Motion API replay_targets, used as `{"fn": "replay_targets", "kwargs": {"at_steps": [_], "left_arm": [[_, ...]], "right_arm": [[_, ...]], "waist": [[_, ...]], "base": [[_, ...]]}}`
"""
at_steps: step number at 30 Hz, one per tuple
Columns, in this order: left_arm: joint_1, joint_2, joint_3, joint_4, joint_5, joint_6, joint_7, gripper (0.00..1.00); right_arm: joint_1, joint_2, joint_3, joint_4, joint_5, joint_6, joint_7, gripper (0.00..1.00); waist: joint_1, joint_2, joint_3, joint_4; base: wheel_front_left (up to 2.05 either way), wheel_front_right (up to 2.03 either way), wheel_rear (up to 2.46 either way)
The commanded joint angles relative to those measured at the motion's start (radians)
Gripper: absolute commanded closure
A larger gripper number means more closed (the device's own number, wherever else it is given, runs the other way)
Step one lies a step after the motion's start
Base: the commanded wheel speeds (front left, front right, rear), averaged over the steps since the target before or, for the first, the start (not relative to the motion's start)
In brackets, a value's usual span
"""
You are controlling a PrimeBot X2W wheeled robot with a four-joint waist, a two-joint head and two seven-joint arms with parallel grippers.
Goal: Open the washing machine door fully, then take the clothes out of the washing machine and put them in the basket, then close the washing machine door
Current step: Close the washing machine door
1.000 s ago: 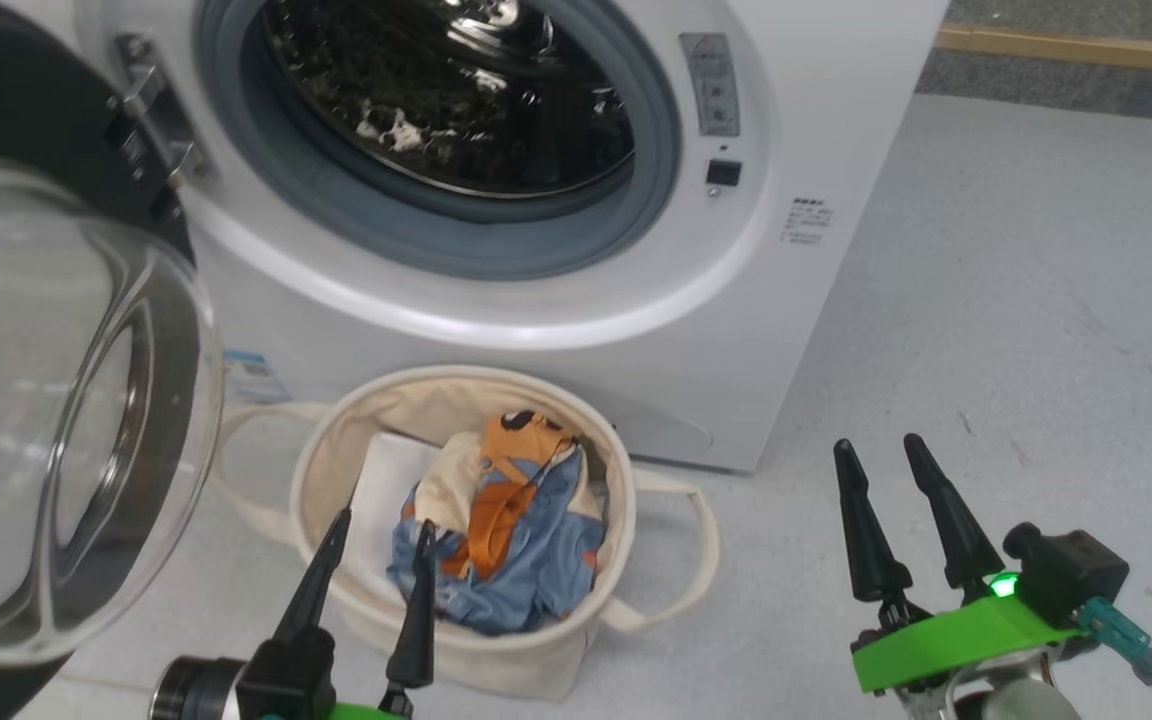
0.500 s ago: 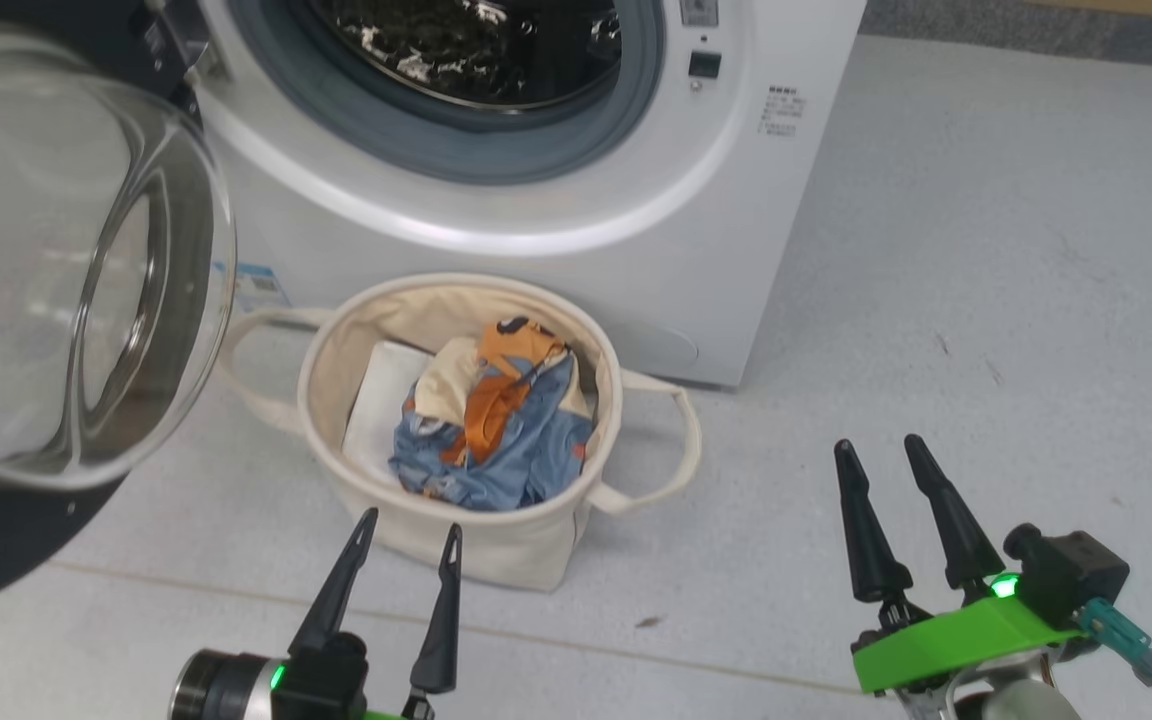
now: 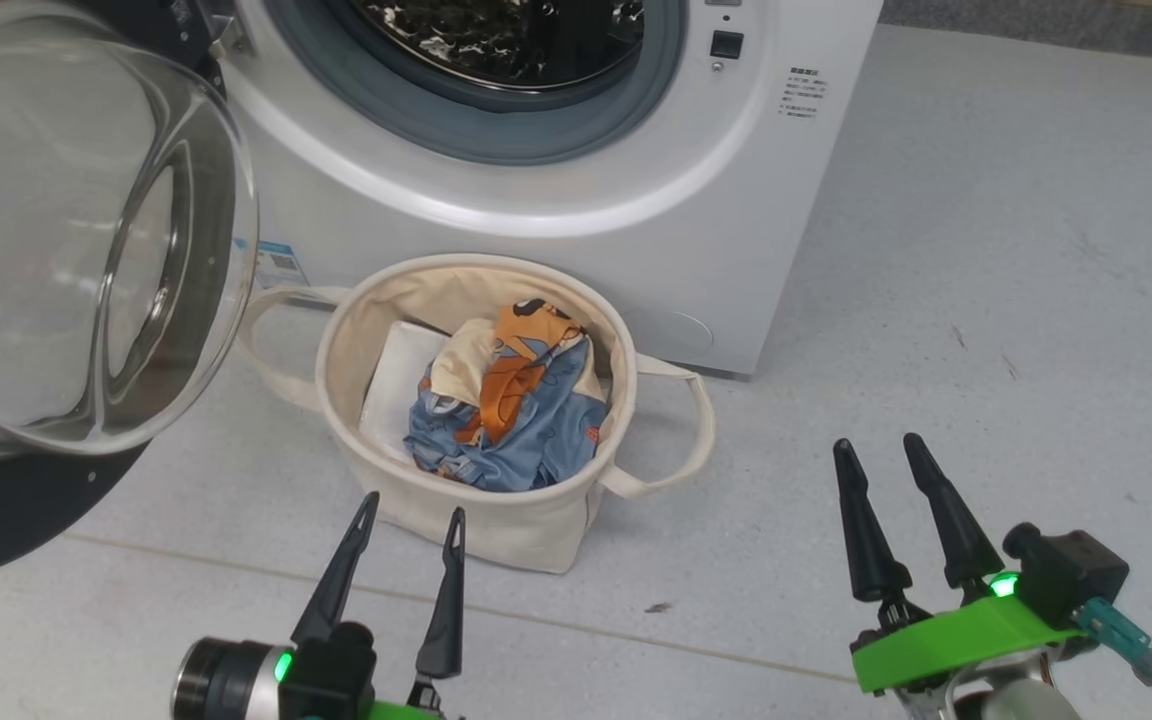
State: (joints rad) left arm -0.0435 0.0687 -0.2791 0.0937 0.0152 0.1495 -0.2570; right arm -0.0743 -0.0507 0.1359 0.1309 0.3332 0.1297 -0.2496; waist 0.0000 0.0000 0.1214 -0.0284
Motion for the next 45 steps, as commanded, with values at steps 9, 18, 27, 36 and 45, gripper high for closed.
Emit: {"fn": "replay_targets", "kwargs": {"at_steps": [9, 18, 27, 36, 45], "left_arm": [[-0.028, 0.012, 0.028, -0.041, -0.025, 0.009, -0.005, 0.0], [-0.003, 0.012, 0.05, -0.068, -0.024, 0.043, -0.005, 0.0], [0.037, 0.009, 0.07, -0.082, -0.037, 0.057, -0.005, 0.0], [0.058, 0.008, 0.081, -0.077, -0.045, 0.046, -0.005, 0.0], [0.067, 0.002, 0.096, -0.08, -0.053, 0.037, -0.005, 0.0]], "right_arm": [[-0.017, 0.001, 0.058, -0.044, 0.001, 0.001, -0.012, 0.0], [-0.01, 0.001, 0.112, -0.051, 0.002, 0.001, -0.012, 0.0], [0.013, 0.001, 0.148, -0.053, 0.002, 0.001, -0.012, 0.0], [0.032, 0.001, 0.158, -0.053, 0.004, 0.001, -0.012, 0.0], [0.033, 0.001, 0.165, -0.046, 0.005, 0.001, -0.012, 0.0]], "waist": [[0.0, 0.0, -0.022, 0.071], [0.0, 0.0, -0.048, 0.19], [0.0, 0.0, -0.084, 0.327], [0.0, 0.0, -0.111, 0.423], [0.0, 0.0, -0.112, 0.456]], "base": [[0.0, 0.0, 0.0], [0.0, 0.0, 0.0], [0.0, 0.0, 0.0], [0.0, 0.0, 0.0], [0.0, 0.0, 0.0]]}}
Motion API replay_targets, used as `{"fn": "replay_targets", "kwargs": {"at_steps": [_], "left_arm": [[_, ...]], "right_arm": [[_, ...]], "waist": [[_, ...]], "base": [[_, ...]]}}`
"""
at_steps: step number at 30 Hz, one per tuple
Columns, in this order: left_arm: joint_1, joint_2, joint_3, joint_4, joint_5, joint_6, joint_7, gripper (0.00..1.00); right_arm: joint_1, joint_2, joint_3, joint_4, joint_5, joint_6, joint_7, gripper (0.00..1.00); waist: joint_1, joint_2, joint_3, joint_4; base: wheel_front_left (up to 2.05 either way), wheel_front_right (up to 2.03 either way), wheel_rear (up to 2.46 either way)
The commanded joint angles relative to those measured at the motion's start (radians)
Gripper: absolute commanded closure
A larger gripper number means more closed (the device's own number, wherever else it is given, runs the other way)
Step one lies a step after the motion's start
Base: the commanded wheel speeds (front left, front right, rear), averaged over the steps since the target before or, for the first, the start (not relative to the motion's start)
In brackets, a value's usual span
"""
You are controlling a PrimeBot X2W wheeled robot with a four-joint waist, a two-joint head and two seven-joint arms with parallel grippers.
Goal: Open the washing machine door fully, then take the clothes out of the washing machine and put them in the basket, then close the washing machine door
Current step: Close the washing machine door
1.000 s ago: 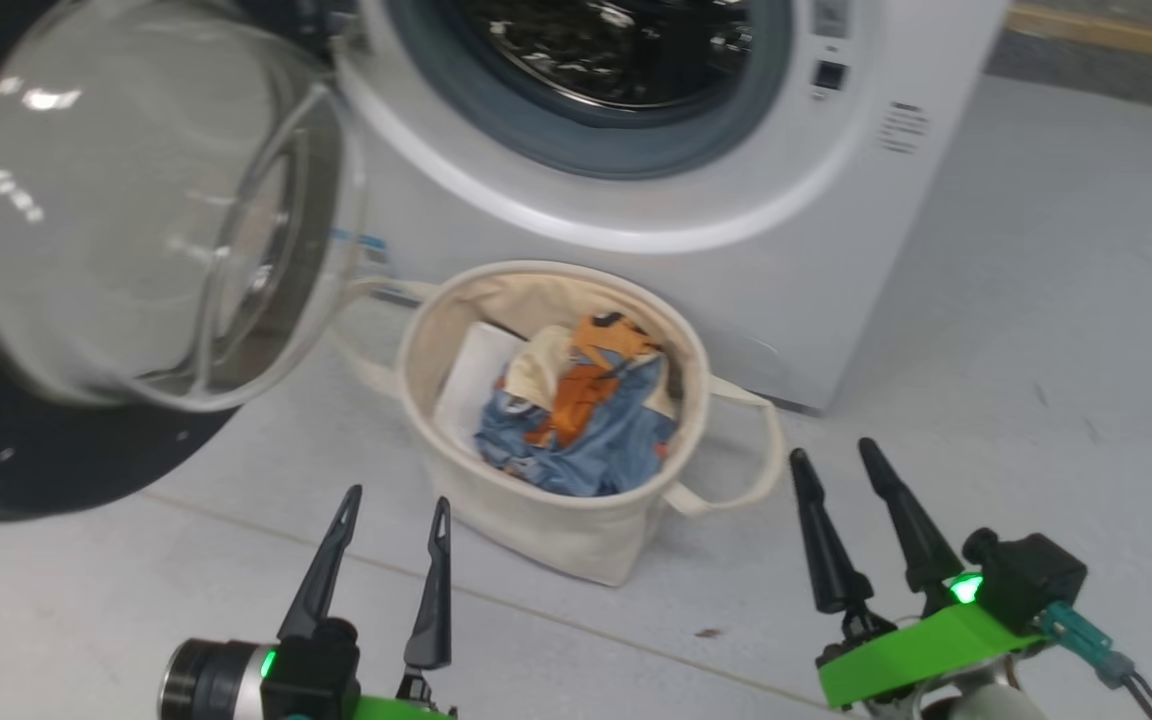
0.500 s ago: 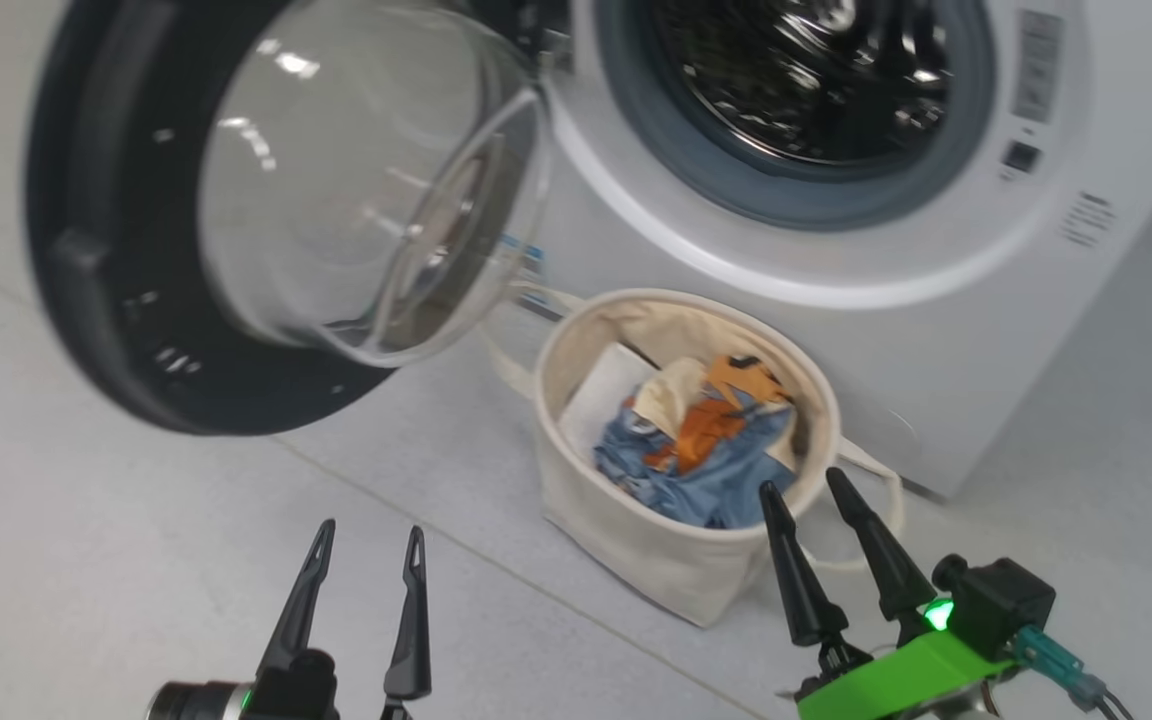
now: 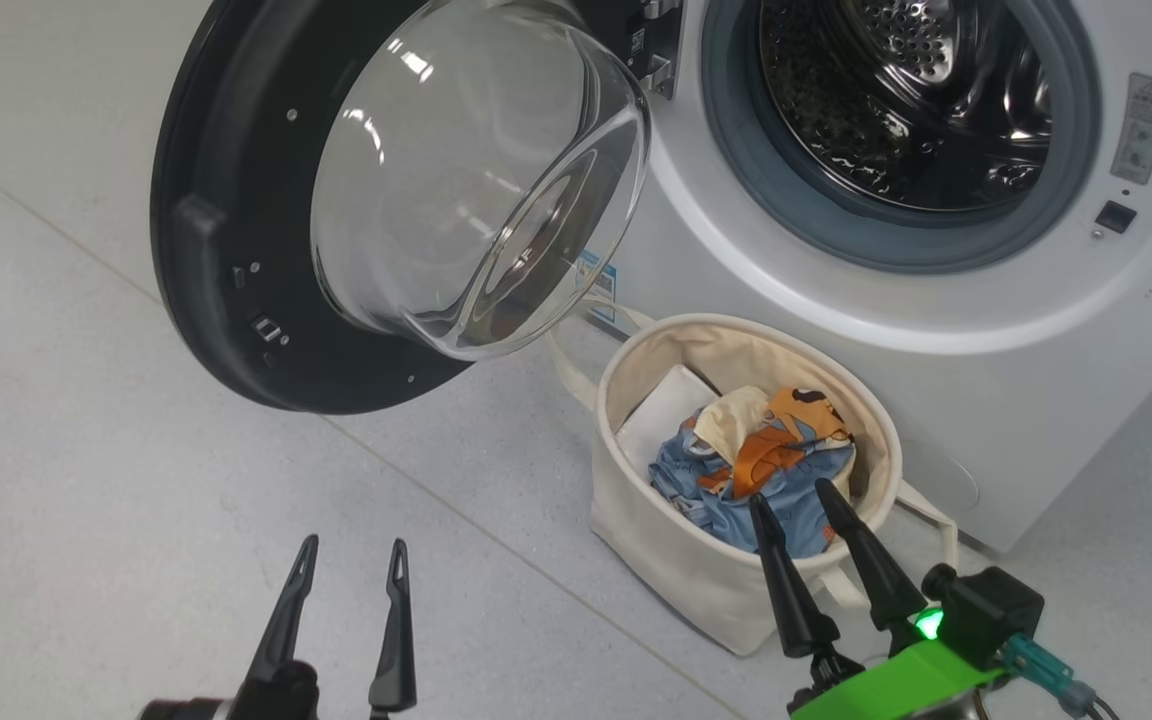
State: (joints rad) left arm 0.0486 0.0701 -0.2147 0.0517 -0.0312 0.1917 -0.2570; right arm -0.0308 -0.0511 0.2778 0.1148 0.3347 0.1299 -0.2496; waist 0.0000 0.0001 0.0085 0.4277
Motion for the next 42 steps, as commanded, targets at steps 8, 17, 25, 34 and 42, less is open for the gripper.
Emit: {"fn": "replay_targets", "kwargs": {"at_steps": [8, 17, 25, 34, 42], "left_arm": [[-0.029, -0.006, 0.039, -0.048, -0.006, -0.002, -0.005, 0.0], [-0.037, -0.012, 0.035, -0.047, -0.008, -0.001, -0.005, 0.0], [-0.043, -0.016, 0.033, -0.043, -0.008, 0.003, -0.005, 0.0], [-0.045, -0.017, 0.035, -0.037, -0.009, 0.004, -0.005, 0.0], [-0.044, -0.018, 0.038, -0.036, -0.008, 0.0, -0.005, 0.0]], "right_arm": [[-0.02, 0.001, 0.032, -0.031, 0.002, 0.001, -0.012, 0.0], [-0.027, 0.001, 0.027, -0.031, -0.003, 0.001, -0.012, 0.0], [-0.03, 0.001, 0.028, -0.032, -0.005, 0.001, -0.012, 0.0], [-0.031, 0.001, 0.027, -0.031, -0.007, 0.001, -0.012, 0.0], [-0.032, 0.001, 0.027, -0.03, -0.006, 0.001, -0.012, 0.0]], "waist": [[0.0, -0.0001, 0.02, -0.009], [0.0, -0.0001, 0.035, -0.017], [0.0, -0.0001, 0.044, -0.018], [0.0, -0.0001, 0.047, -0.016], [0.0, -0.0001, 0.049, -0.018]], "base": [[0.0, 0.0, 0.0], [0.0, 0.0, 0.0], [0.0, 0.0, 0.0], [0.0, 0.0, 0.0], [0.0, 0.0, 0.0]]}}
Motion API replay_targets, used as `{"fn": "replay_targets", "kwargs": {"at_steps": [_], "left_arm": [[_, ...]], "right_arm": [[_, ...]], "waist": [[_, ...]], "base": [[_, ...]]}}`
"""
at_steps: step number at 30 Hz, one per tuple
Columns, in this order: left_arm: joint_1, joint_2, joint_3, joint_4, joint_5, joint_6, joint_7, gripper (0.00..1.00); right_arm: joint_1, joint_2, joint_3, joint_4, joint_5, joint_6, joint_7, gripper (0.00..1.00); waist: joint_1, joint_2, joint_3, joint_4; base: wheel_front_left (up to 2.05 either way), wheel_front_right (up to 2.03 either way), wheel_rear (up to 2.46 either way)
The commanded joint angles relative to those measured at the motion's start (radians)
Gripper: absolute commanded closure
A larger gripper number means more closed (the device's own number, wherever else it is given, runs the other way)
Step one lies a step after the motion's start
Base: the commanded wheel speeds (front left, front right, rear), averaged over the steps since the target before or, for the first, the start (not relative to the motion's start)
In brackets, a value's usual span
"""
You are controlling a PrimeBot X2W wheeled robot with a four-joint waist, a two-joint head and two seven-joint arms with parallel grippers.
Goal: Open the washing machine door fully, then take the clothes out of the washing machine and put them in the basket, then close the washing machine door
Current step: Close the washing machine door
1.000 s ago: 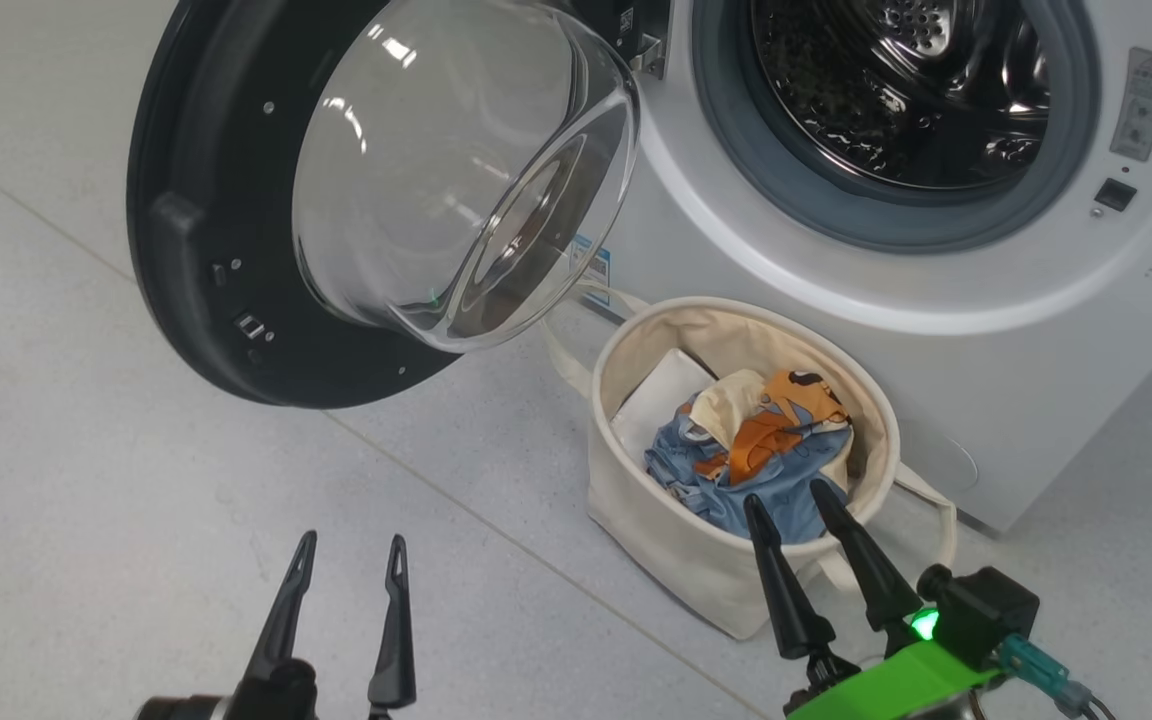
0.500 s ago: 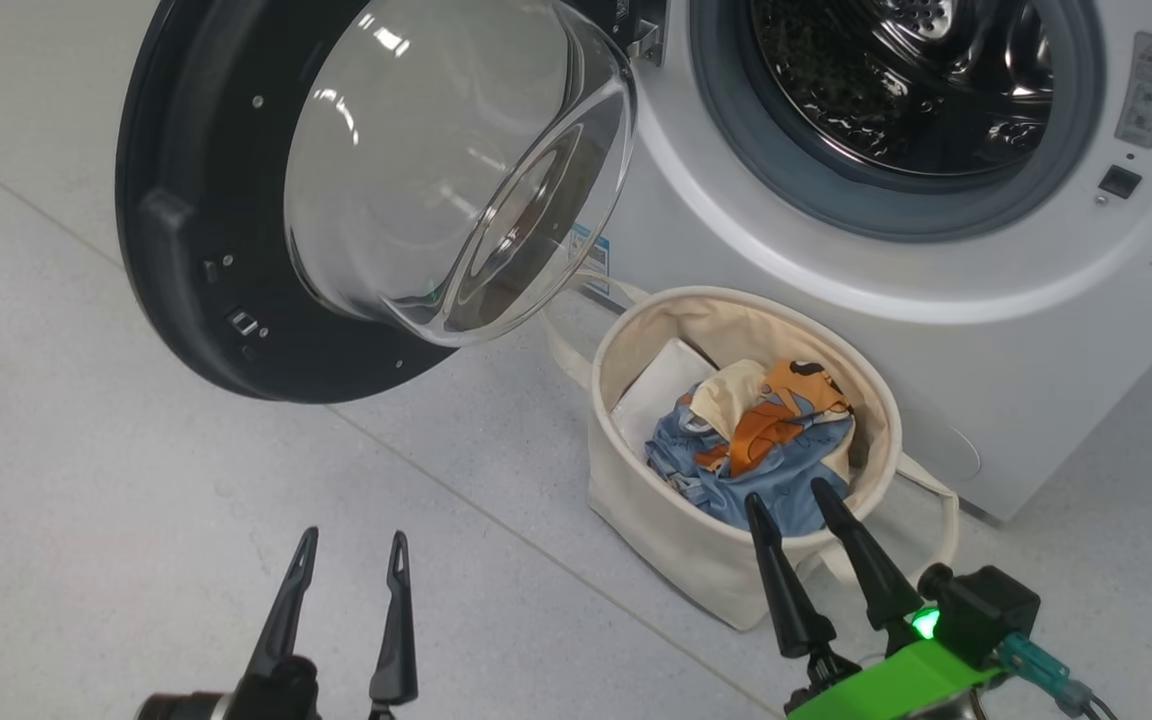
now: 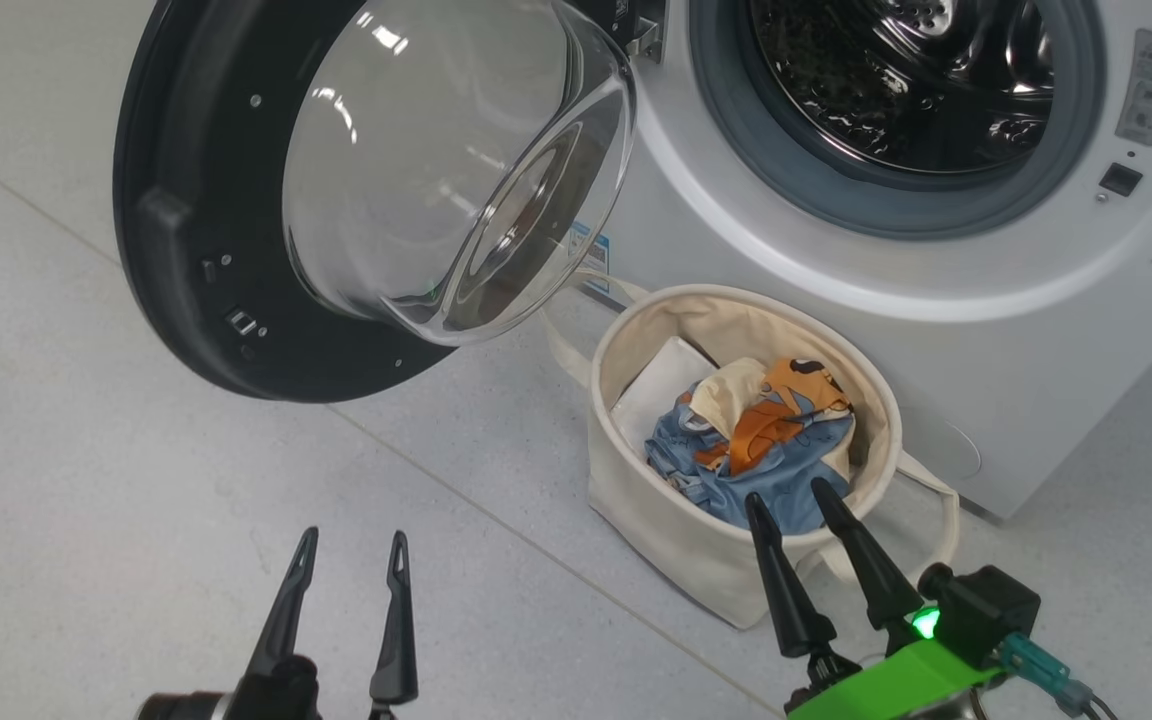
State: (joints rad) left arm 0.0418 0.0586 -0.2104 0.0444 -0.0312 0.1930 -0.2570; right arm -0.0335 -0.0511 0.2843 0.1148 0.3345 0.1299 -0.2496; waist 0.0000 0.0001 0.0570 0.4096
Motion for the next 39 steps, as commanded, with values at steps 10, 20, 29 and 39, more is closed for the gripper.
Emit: {"fn": "replay_targets", "kwargs": {"at_steps": [10, 20, 29, 39], "left_arm": [[-0.041, -0.008, 0.037, -0.03, -0.008, -0.004, -0.005, 0.0], [-0.042, -0.008, 0.096, -0.059, -0.053, -0.012, -0.005, 0.0], [-0.086, 0.042, 0.314, -0.121, -0.163, -0.143, -0.005, 0.0], [-0.304, 0.282, 0.563, -0.016, -0.734, -0.318, 0.275, 1.0]], "right_arm": [[-0.033, 0.001, 0.019, -0.028, -0.005, 0.001, -0.012, 0.0], [-0.03, 0.001, 0.022, -0.027, -0.006, 0.001, -0.012, 0.0], [-0.029, 0.001, 0.028, -0.022, -0.024, 0.001, -0.012, 0.0], [-0.042, 0.001, 0.04, -0.015, -0.05, 0.001, -0.012, 0.0]], "waist": [[0.0, -0.0001, 0.004, -0.004], [0.0, -0.0001, 0.003, -0.004], [0.0, -0.0001, 0.018, -0.004], [0.0, -0.0001, 0.054, -0.04]], "base": [[0.0, 0.0, 0.0], [0.0, 0.0, 0.0], [0.0, 0.0, 0.0], [0.0, 0.0, 0.0]]}}
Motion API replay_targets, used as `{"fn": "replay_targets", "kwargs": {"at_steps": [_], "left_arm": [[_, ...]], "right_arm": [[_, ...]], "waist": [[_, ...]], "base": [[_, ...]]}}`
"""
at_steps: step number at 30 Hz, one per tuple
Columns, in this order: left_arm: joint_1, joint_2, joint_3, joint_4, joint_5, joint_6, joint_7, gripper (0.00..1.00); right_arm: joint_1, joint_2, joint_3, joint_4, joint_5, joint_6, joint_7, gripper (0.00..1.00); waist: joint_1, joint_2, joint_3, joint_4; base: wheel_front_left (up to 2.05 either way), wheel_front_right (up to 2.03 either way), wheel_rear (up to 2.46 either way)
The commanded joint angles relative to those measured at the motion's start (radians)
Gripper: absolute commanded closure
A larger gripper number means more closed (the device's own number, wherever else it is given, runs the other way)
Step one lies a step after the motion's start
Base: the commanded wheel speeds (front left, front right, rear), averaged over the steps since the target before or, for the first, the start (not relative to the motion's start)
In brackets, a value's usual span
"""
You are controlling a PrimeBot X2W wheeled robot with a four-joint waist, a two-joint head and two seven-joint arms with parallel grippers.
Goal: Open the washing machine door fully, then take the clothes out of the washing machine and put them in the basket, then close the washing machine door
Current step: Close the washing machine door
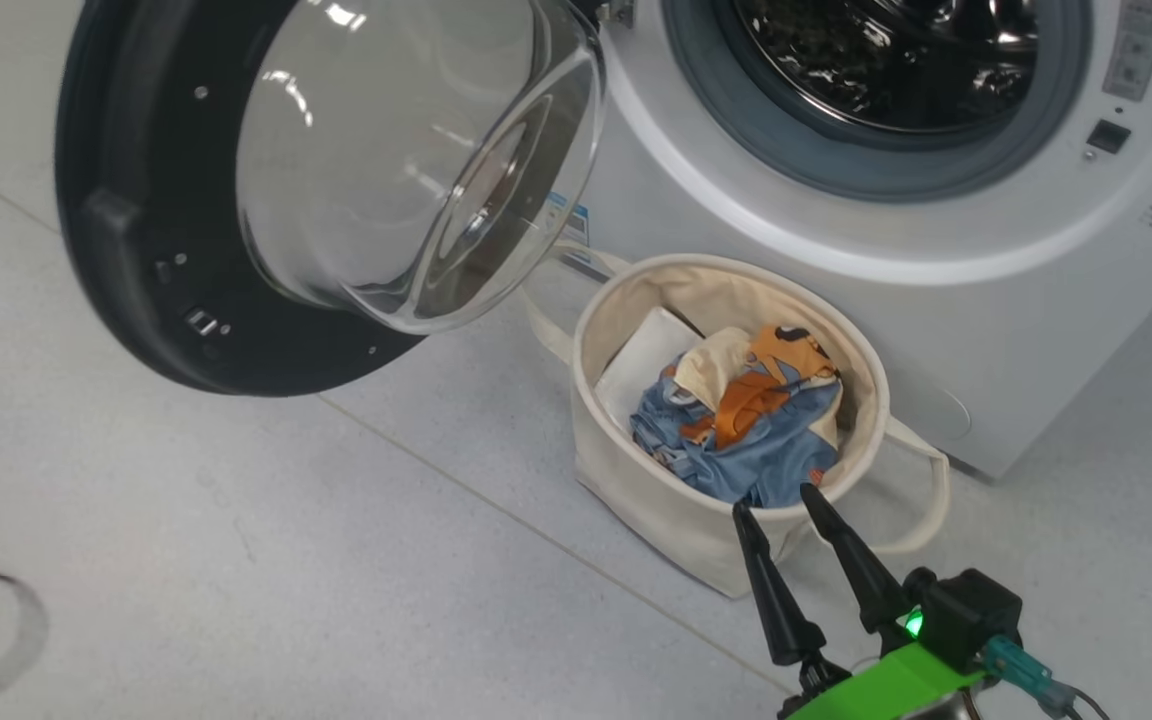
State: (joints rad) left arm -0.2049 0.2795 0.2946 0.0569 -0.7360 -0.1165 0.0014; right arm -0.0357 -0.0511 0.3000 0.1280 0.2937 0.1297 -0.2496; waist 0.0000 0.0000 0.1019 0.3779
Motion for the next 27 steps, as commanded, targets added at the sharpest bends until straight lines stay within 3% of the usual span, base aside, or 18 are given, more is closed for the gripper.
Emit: {"fn": "replay_targets", "kwargs": {"at_steps": [1, 7, 13, 22, 27], "left_arm": [[-0.081, 0.096, 0.084, -0.018, -0.098, -0.01, 0.055, 1.0], [-0.224, 0.248, 0.238, 0.131, -0.384, -0.013, 0.204, 1.0], [-0.361, 0.34, 0.247, 0.253, -0.477, 0.013, 0.307, 1.0], [-0.52, 0.386, 0.228, 0.337, -0.532, 0.09, 0.374, 1.0], [-0.557, 0.381, 0.235, 0.354, -0.573, 0.11, 0.406, 1.0]], "right_arm": [[-0.043, 0.001, 0.024, -0.029, -0.012, 0.001, -0.012, 0.0], [-0.067, -0.003, 0.019, -0.034, -0.039, 0.001, -0.012, 0.0], [-0.097, -0.038, 0.006, -0.049, -0.053, 0.001, -0.012, 0.0], [-0.137, -0.095, -0.007, -0.08, -0.055, 0.001, -0.012, 0.0], [-0.15, -0.106, -0.012, -0.088, -0.05, 0.001, -0.012, 0.0]], "waist": [[0.0, 0.0, 0.016, -0.014], [0.0, 0.0, 0.071, -0.054], [0.0, 0.0, 0.142, -0.09], [0.0, 0.0, 0.247, -0.15], [0.0, 0.0, 0.275, -0.174]], "base": [[0.0, 0.0, 0.0], [0.0, 0.0, 0.0], [0.0, 0.0, 0.0], [0.0, 0.0, 0.0], [0.0, 0.0, 0.0]]}}
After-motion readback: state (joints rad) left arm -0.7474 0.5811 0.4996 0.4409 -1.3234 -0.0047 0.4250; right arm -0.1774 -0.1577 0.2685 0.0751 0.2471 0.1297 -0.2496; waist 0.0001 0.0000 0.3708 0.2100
